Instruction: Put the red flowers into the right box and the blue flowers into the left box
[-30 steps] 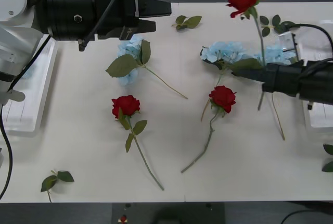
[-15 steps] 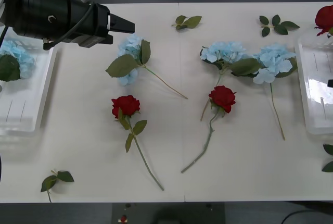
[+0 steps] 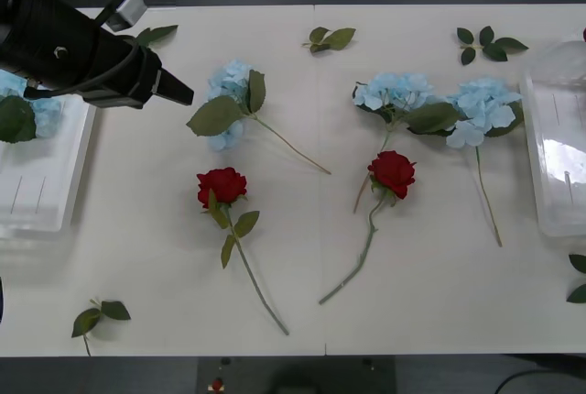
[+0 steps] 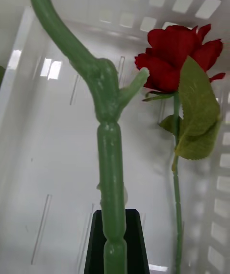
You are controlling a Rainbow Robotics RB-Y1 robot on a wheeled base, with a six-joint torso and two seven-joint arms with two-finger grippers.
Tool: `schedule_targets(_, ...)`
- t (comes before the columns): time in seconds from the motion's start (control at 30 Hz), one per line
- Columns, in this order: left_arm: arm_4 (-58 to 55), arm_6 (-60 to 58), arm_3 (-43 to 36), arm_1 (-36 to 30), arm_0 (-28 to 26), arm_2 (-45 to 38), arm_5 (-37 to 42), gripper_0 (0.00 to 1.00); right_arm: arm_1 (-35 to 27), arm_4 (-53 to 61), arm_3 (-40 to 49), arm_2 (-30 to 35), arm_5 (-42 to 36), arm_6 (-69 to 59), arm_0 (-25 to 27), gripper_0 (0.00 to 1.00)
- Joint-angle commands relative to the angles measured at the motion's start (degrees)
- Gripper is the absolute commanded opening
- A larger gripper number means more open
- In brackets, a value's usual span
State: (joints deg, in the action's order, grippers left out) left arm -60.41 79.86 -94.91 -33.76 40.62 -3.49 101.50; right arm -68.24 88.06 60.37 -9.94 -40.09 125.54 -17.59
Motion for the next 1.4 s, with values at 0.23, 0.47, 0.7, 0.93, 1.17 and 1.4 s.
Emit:
schedule_targets(0.23,12.4,-14.3,-7.9,4.8,2.0,5.2,7.0,1.0,1.4,-8.2,-5.9,-0.1,5.0,-2.5,-2.2,0.0)
schedule_targets(0.47,18.1,-25.6,-7.8,7.1,5.0,11.5,6.9,1.0,4.6,-10.4,-9.7,0.0,7.4,-3.0,-4.1,0.0)
schedule_targets(0.7,19.6,-37.2,-1.9,9.2,9.8,19.4,1.4,1.0,5.6,-10.5,-12.2,-3.9,11.3,-3.1,-6.5,0.43)
schedule_targets(0.93,20.3,-44.3,7.5,11.5,14.0,24.9,-5.6,1.0,5.7,-9.6,-13.3,-5.1,12.4,-2.8,-6.8,0.72)
schedule_targets(1.17,20.5,-40.7,9.7,12.5,14.3,27.6,-7.4,1.0,5.7,-2.7,-11.1,-5.1,8.3,-2.6,-6.8,0.79)
schedule_targets(1.4,20.7,-33.2,5.9,11.5,12.3,26.5,-0.8,1.0,5.5,1.5,-4.6,-5.1,3.4,-3.9,-6.8,0.79)
